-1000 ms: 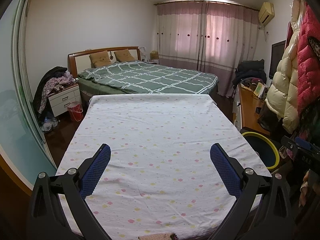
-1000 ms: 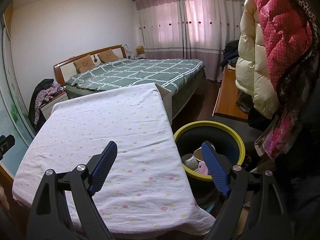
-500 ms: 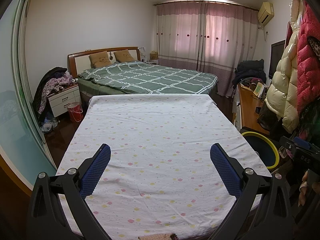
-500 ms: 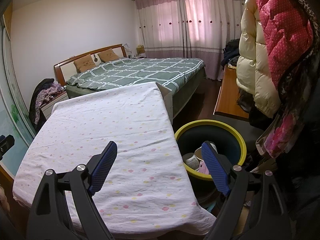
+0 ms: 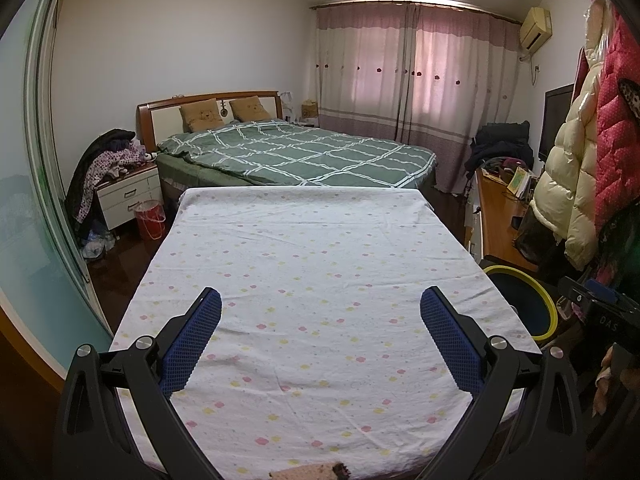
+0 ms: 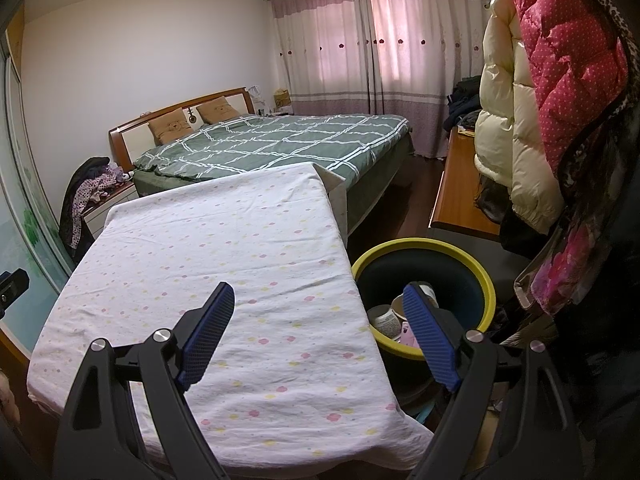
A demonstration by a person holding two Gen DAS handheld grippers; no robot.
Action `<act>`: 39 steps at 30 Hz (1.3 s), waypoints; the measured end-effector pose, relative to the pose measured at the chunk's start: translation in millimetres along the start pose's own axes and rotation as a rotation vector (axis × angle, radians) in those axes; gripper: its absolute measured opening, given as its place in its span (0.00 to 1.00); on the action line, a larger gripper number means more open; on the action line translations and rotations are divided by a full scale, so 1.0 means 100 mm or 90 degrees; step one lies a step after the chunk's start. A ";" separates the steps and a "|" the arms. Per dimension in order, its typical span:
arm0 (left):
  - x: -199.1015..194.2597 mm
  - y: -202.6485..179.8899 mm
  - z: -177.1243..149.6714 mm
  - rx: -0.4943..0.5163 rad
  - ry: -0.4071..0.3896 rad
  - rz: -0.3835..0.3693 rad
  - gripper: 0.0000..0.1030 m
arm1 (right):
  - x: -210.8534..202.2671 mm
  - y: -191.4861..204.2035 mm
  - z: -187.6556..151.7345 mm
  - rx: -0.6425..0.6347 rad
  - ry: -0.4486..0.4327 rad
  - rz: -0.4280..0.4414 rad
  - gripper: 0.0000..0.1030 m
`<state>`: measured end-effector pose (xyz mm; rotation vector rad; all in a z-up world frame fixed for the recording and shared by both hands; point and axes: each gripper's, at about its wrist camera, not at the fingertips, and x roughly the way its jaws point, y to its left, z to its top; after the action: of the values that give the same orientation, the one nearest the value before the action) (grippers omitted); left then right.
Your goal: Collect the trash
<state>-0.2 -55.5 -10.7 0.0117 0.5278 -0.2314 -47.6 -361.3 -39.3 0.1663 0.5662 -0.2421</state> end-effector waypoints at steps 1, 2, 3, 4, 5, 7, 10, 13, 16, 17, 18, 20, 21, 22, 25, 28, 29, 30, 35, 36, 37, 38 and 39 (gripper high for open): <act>0.00 0.00 0.00 0.000 0.000 0.000 0.95 | 0.00 0.00 0.00 0.000 0.001 0.000 0.79; 0.00 0.00 0.00 0.000 0.000 0.000 0.95 | 0.01 0.00 0.00 0.000 0.001 0.001 0.79; 0.00 -0.01 0.00 0.000 0.000 0.000 0.95 | 0.02 0.00 -0.01 0.000 0.002 0.001 0.79; 0.00 0.00 0.00 0.000 0.000 0.000 0.95 | 0.02 0.01 -0.01 0.000 0.002 0.002 0.79; 0.00 0.00 0.00 0.000 0.000 0.000 0.95 | 0.02 0.01 -0.01 -0.001 0.002 0.002 0.79; 0.00 0.01 0.00 0.000 0.000 0.001 0.95 | 0.02 0.01 -0.01 0.000 0.003 0.002 0.79; 0.01 0.01 -0.01 0.001 0.000 -0.002 0.95 | 0.02 0.02 -0.01 -0.001 0.003 0.002 0.79; 0.01 0.02 -0.01 0.003 -0.002 -0.003 0.95 | 0.03 0.02 -0.01 0.000 0.004 0.003 0.79; 0.02 0.04 -0.01 0.004 -0.005 -0.003 0.95 | 0.04 0.03 -0.02 0.000 0.006 0.004 0.79; 0.02 0.05 -0.01 0.004 -0.005 -0.002 0.95 | 0.04 0.03 -0.01 0.000 0.006 0.004 0.79; 0.02 0.06 -0.01 0.004 -0.004 -0.002 0.95 | 0.05 0.02 -0.01 0.000 0.006 0.005 0.79; 0.03 0.07 -0.01 0.004 -0.003 -0.001 0.95 | 0.05 0.02 -0.01 0.000 0.007 0.004 0.79; 0.03 0.06 0.00 0.004 -0.002 -0.001 0.95 | 0.05 0.01 -0.01 0.001 0.007 0.005 0.79; 0.03 0.06 0.00 0.005 -0.003 -0.002 0.95 | 0.05 0.01 -0.01 0.000 0.007 0.005 0.79; 0.04 0.06 0.00 0.006 -0.003 -0.001 0.95 | 0.05 0.02 -0.01 0.000 0.007 0.005 0.79; 0.04 0.07 -0.01 0.007 -0.003 -0.002 0.95 | 0.06 0.01 -0.01 0.000 0.009 0.005 0.79; 0.04 0.06 -0.01 0.007 -0.003 -0.001 0.95 | 0.06 0.02 -0.02 -0.001 0.009 0.005 0.79; 0.04 0.06 -0.01 0.007 -0.003 0.000 0.95 | 0.07 0.00 -0.02 -0.001 0.010 0.005 0.79; 0.04 0.06 -0.01 0.007 -0.003 -0.001 0.95 | 0.08 0.00 -0.03 0.000 0.011 0.005 0.79; 0.04 0.06 -0.01 0.007 -0.002 -0.001 0.95 | 0.08 -0.01 -0.03 0.000 0.011 0.005 0.79; 0.05 0.06 -0.02 0.008 -0.001 -0.001 0.95 | 0.08 0.00 -0.03 0.000 0.011 0.004 0.79; 0.06 0.07 -0.02 0.008 -0.001 -0.001 0.95 | 0.08 0.00 -0.03 0.000 0.011 0.005 0.79; 0.05 0.06 -0.03 0.009 -0.001 -0.001 0.95 | 0.08 0.00 -0.03 0.000 0.011 0.005 0.79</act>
<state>3.6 -50.1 -15.8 0.0243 0.5247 -0.2363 -42.5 -362.3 -46.7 0.1712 0.5831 -0.2334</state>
